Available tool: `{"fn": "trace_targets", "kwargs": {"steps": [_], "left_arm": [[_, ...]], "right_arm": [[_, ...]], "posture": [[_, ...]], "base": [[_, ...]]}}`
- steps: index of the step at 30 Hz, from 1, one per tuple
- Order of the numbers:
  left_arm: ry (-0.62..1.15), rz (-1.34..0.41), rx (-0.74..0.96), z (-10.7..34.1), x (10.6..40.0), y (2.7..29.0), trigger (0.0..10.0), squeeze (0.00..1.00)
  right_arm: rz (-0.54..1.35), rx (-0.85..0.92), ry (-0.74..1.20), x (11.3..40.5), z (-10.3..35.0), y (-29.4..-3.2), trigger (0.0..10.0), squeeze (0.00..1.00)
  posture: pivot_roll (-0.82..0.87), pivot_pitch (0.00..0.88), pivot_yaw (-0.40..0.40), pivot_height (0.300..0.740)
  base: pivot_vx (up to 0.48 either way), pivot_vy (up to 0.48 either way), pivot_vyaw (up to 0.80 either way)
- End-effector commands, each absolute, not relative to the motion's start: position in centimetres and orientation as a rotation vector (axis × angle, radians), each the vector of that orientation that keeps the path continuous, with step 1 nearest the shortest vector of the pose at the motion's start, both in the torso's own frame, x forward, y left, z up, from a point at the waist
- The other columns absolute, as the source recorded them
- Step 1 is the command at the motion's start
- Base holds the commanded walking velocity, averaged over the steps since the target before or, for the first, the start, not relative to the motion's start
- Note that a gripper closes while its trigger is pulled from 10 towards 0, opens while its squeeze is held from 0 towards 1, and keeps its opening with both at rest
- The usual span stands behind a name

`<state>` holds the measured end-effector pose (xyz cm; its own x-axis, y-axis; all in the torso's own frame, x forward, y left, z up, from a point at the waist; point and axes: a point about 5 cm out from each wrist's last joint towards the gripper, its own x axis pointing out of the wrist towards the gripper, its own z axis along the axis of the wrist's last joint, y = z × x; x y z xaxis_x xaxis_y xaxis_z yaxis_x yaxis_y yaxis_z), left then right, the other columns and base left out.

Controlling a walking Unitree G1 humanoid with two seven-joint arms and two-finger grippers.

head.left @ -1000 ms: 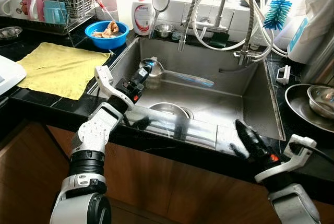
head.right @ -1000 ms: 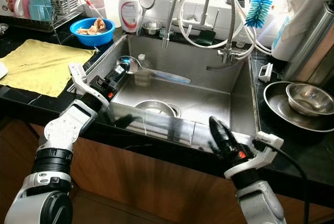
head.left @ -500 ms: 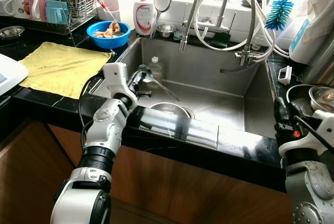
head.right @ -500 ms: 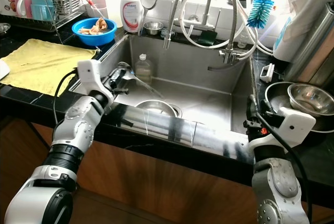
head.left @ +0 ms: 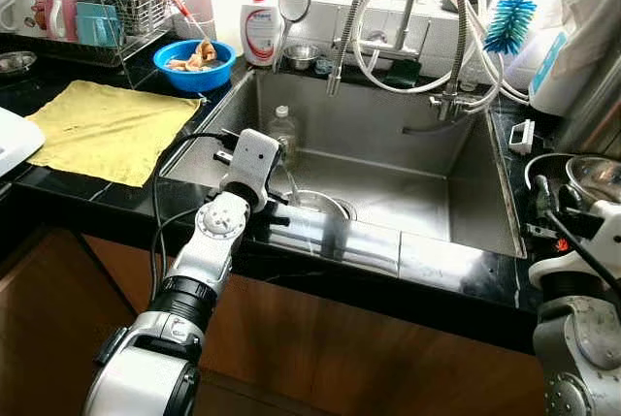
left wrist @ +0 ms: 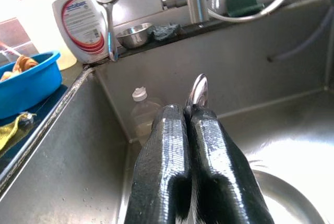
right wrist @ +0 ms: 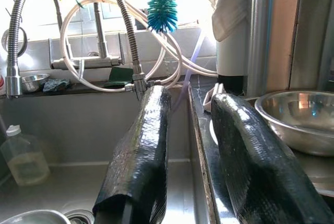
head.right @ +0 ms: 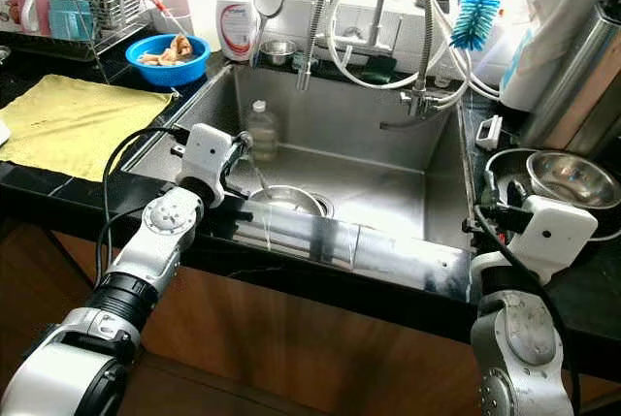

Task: Kitchen organization

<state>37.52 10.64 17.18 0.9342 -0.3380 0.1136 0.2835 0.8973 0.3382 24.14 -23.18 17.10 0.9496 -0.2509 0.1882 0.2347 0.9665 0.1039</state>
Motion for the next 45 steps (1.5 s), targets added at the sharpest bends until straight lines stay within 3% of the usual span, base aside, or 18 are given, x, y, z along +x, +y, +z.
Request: {"fn": "trace_targets", "kwargs": {"steps": [1, 3, 4, 5, 6, 23, 24, 25, 28, 32, 37, 40, 45], "left_arm": [[-0.153, -0.341, 0.352, 16.5, 37.4, 10.7, 10.0, 0.0], [-0.142, -0.34, 0.343, 16.3, 37.4, 10.7, 10.0, 0.0], [-0.134, -0.334, 0.337, 16.2, 37.5, 10.9, 10.0, 0.5], [-0.134, -0.334, 0.337, 16.2, 37.5, 10.9, 10.0, 0.5], [-0.132, -0.336, 0.326, 16.1, 37.5, 10.9, 10.0, 1.0], [-0.119, -0.329, 0.295, 15.8, 37.5, 10.9, 10.0, 1.0], [-0.121, -0.328, 0.294, 15.8, 37.5, 10.9, 10.0, 0.28], [-0.122, -0.329, 0.292, 15.8, 37.4, 10.9, 10.0, 0.0], [-0.124, -0.329, 0.285, 15.8, 37.4, 10.9, 10.0, 0.0], [-0.127, -0.326, 0.281, 15.9, 37.5, 10.9, 10.0, 0.0], [-0.14, -0.327, 0.267, 16.1, 37.4, 10.8, 10.0, 0.0], [-0.176, -0.347, 0.218, 16.4, 37.2, 10.5, 10.0, 0.0], [-0.358, -0.278, 0.182, 18.4, 36.4, 11.2, 10.0, 0.0]], "right_arm": [[-0.269, 0.078, -0.208, 24.0, 17.1, -23.5, 10.0, 0.0], [-0.267, 0.076, -0.209, 24.0, 17.1, -23.4, 10.0, 0.0], [-0.267, 0.077, -0.207, 24.0, 17.1, -23.4, 10.0, 0.0], [-0.267, 0.077, -0.207, 24.0, 17.1, -23.4, 10.0, 0.0], [-0.267, 0.08, -0.207, 24.0, 17.0, -23.4, 10.0, 0.0], [-0.308, 0.094, -0.195, 24.1, 17.2, -24.1, 10.0, 0.0], [-0.33, 0.087, -0.195, 24.1, 17.4, -24.6, 10.0, 0.0], [-0.355, 0.089, -0.197, 24.1, 17.6, -25.1, 10.0, 0.0], [-0.444, 0.109, -0.218, 23.9, 18.5, -26.9, 10.0, 0.0], [-0.497, -0.066, -0.111, 24.1, 18.8, -29.0, 10.0, 0.0], [-0.518, -0.039, -0.098, 24.5, 19.5, -30.9, 10.0, 0.0], [-0.444, -0.022, -0.161, 25.0, 20.1, -29.4, 10.0, 0.0], [-0.318, -0.055, -0.251, 25.2, 19.5, -24.6, 10.0, 0.0]], "posture": [[0.04, 0.0, -0.022, 0.74], [0.04, 0.0, -0.022, 0.74], [0.04, 0.0, -0.021, 0.74], [0.04, 0.0, -0.021, 0.74], [0.04, 0.0, -0.021, 0.74], [0.04, 0.0, -0.03, 0.74], [0.04, 0.0, -0.031, 0.74], [0.04, 0.0, -0.03, 0.74], [0.03, 0.0, -0.03, 0.74], [0.03, 0.0, -0.03, 0.74], [0.03, 0.0, -0.035, 0.74], [0.03, 0.0, -0.036, 0.74], [0.04, 0.0, -0.035, 0.74]], "base": [[0.0, 0.0, 0.0], [0.0, 0.0, 0.0], [0.0, 0.0, 0.0], [0.0, 0.0, 0.0], [0.0, 0.0, 0.0], [0.0, 0.0, 0.0], [0.0, 0.0, 0.0], [0.0, 0.0, 0.0], [0.0, 0.0, 0.0], [0.0, 0.0, 0.0], [0.0, 0.0, 0.0], [0.0, 0.0, 0.0], [0.0, 0.0, 0.0]]}}
